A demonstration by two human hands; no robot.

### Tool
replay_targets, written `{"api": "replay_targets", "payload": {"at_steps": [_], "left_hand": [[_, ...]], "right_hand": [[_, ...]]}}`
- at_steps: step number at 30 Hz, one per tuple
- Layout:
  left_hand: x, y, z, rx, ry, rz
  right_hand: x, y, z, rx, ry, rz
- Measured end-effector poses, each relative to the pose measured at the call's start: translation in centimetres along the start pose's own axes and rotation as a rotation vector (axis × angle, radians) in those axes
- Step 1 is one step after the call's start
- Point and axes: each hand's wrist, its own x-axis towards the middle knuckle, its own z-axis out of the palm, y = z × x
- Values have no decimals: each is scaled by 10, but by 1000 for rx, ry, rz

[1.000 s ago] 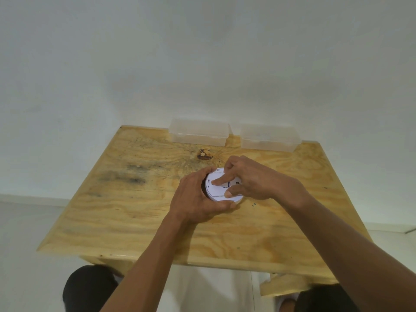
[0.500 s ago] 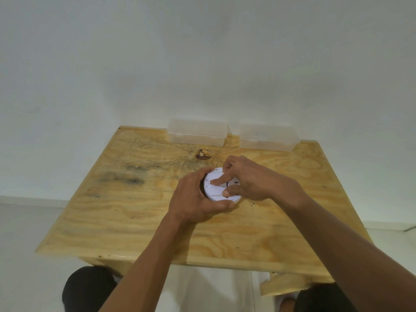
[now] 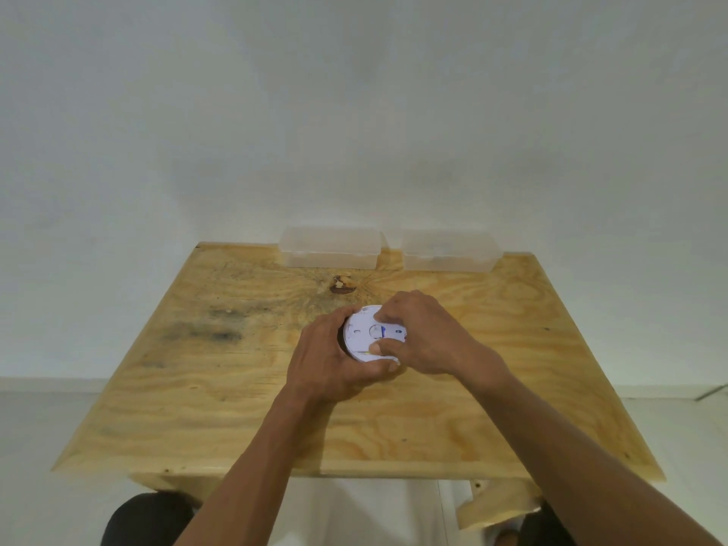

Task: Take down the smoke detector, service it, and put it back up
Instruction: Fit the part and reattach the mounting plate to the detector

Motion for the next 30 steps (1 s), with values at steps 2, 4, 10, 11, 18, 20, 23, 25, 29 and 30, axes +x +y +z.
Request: {"api": "replay_targets", "payload": {"at_steps": [2, 4, 10, 11, 18, 20, 23, 25, 29, 30], "left_hand": [[-3, 7, -3, -13, -21, 9], [-5, 8, -6, -31, -47, -14], [-13, 12, -17, -110, -158, -90], [-15, 12, -17, -134, -160, -105], [-22, 18, -21, -173, -170, -148], [-23, 24, -22, -215, -185, -137], [-24, 25, -20, -286, -185, -139], [-23, 23, -18, -304, -161, -149], [-24, 24, -17, -312, -116, -172], [-24, 24, -17, -317, -101, -183]], "right_hand": [[-3, 1, 1, 28, -1, -3], [-6, 2, 3, 61, 5, -14], [-8, 3, 5, 88, -37, -19], [-9, 3, 6, 84, -49, -25], [-32, 4, 8, 94, 3, -11], [-39, 3, 8, 88, -39, -9], [-45, 2, 4, 54, -84, -16], [-45, 0, 6, 78, -50, -5], [-44, 2, 22, 137, 69, -35], [-44, 2, 26, 168, 106, -39]]}}
